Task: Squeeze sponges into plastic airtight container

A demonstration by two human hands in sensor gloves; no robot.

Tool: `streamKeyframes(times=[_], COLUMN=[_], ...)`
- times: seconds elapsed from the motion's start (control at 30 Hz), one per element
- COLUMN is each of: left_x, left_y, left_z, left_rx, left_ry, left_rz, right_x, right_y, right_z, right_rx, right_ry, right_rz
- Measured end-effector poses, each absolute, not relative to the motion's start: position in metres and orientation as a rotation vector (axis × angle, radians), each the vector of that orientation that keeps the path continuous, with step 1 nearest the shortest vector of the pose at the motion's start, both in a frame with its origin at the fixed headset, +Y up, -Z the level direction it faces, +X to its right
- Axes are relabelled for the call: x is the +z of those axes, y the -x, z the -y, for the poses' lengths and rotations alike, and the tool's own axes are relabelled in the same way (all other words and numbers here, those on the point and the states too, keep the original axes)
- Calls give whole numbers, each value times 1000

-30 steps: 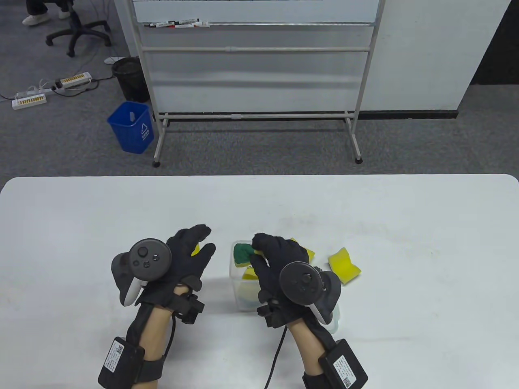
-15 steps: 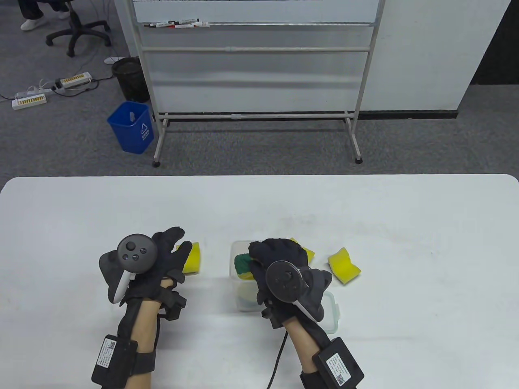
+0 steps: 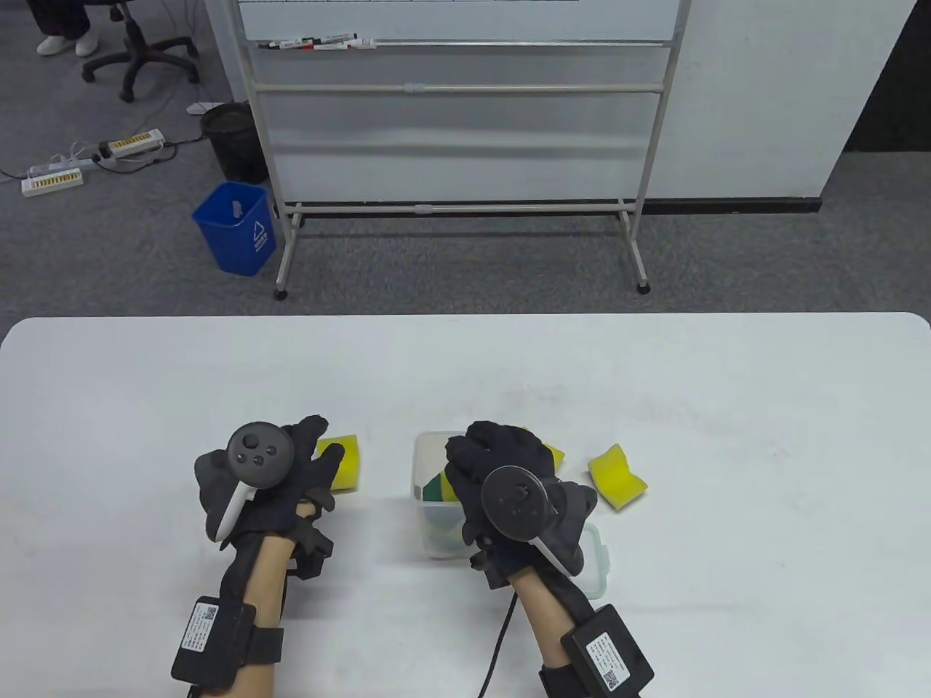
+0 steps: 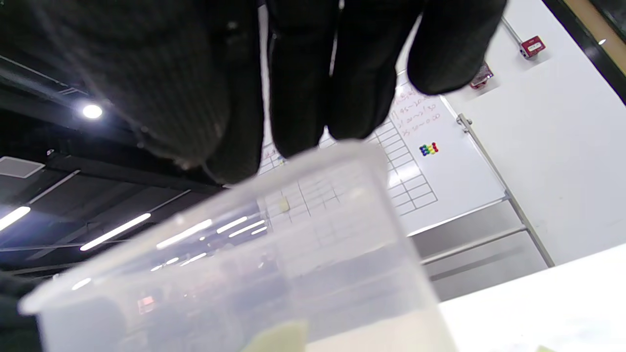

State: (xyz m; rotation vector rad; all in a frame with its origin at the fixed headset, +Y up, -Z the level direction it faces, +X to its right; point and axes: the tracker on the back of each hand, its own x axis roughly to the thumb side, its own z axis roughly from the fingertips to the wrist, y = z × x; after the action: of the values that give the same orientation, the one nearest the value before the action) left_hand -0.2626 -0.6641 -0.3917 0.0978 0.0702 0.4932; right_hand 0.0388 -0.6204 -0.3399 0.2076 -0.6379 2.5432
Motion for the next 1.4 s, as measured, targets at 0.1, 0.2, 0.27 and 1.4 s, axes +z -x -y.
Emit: streamKeyframes(times=[0.1,0.2,0.27,1.4], left_x=[-397,-405,-408,-417], left_y=[259,257,256,263], left_z=[677,696,710,739], left_rx=[440,377,348,701], left_ry=[-37,56,120,185], left_rz=[-47,-19,-3,37], right_x=[-339,-338,-337,-338], right_y=[-42,-46,-47,-52], right_z=[617,615,614,612], right_rx=[2510,2486,2478,2415], right_ry=[-196,-191,-189,-184], right_rz=[640,648,649,630])
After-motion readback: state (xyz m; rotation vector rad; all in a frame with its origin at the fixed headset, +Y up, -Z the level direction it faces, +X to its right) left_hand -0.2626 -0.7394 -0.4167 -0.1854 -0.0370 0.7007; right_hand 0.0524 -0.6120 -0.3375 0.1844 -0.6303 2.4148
